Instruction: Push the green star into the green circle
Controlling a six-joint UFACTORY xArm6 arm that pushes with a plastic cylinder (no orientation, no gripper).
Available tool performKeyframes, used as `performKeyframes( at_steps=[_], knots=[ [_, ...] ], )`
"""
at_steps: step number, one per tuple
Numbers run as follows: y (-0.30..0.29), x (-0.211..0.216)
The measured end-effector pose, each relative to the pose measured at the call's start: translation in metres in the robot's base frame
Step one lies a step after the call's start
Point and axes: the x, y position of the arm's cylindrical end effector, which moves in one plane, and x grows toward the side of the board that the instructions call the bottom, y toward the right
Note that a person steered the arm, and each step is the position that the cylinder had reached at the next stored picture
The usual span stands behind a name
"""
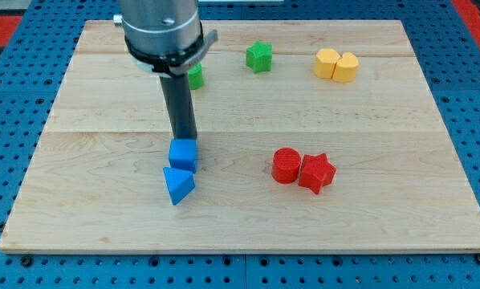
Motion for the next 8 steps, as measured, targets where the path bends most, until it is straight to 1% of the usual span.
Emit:
performKeyframes(
  at_steps=[1, 2, 3, 4, 6, 7, 8],
  knots=[
    [-0.009, 0.02],
    [0.019, -0.046],
    [0.066, -0.106],
    [0.12, -0.139],
    [0.157, -0.202],
    [0.108, -0.215],
    [0.078, -0.162]
  ],
)
